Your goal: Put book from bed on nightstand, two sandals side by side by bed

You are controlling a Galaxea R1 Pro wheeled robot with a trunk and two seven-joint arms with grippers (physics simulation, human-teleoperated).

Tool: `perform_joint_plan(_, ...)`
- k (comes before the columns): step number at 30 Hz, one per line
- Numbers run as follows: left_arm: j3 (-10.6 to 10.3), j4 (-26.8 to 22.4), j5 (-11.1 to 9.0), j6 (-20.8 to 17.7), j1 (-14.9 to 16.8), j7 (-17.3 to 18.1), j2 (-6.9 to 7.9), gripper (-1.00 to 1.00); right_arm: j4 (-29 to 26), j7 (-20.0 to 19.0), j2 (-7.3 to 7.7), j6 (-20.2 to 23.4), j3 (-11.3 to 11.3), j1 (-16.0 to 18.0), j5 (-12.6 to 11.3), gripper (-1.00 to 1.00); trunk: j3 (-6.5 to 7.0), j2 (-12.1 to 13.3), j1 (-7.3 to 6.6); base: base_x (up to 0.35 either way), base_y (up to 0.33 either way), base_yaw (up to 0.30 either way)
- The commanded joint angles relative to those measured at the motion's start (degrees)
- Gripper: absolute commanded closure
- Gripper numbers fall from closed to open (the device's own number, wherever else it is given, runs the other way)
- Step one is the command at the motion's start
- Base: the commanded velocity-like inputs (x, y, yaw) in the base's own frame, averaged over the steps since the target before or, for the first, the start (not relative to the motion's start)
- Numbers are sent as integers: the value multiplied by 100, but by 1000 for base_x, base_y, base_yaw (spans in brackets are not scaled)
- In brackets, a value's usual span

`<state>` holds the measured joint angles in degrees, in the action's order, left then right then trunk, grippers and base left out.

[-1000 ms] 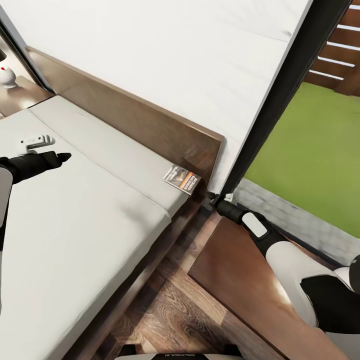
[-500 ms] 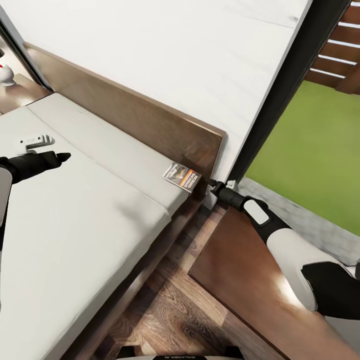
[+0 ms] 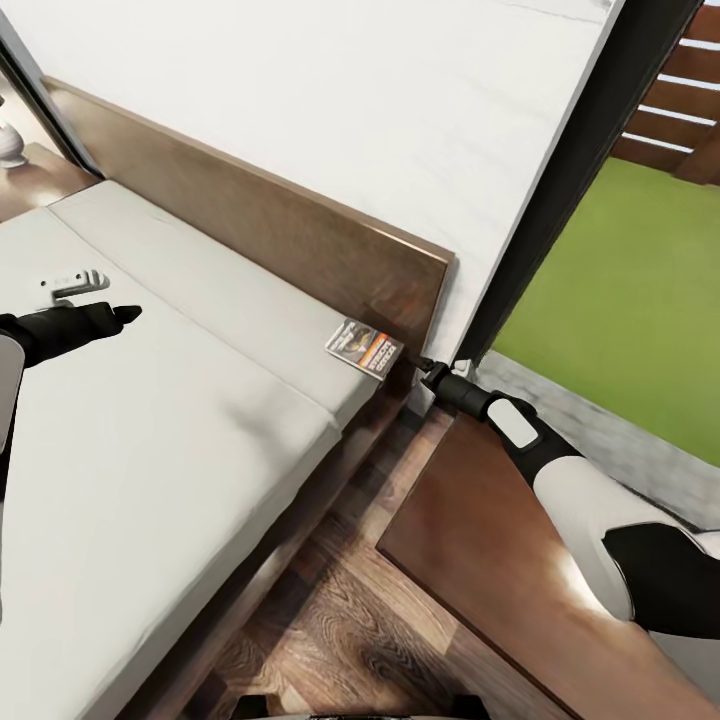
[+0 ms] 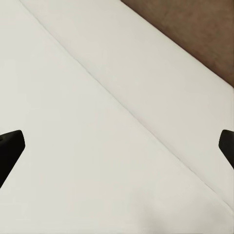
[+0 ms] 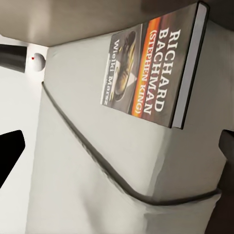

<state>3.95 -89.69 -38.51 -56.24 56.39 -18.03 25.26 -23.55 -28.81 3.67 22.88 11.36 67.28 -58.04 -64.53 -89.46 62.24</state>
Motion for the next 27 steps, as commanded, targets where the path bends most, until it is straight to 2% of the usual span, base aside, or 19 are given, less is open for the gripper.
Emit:
perform_joint_plan(1,0,-4,-60,-19,4,-52,2,-100,0,-4,5,21,25,4,-38,-100,-22,-43,22,0,0,0)
perform_joint_plan(19,0,-4,-60,-19,4,-52,5,-100,-42,37,-26,37,40,21,-19,-100,-345,-765,418,0,0,0)
perform_joint_plan(27,0,-4,-60,-11,4,-52,-3,-100,-44,21,4,54,16,22,-77,-100,-345,-765,418,0,0,0)
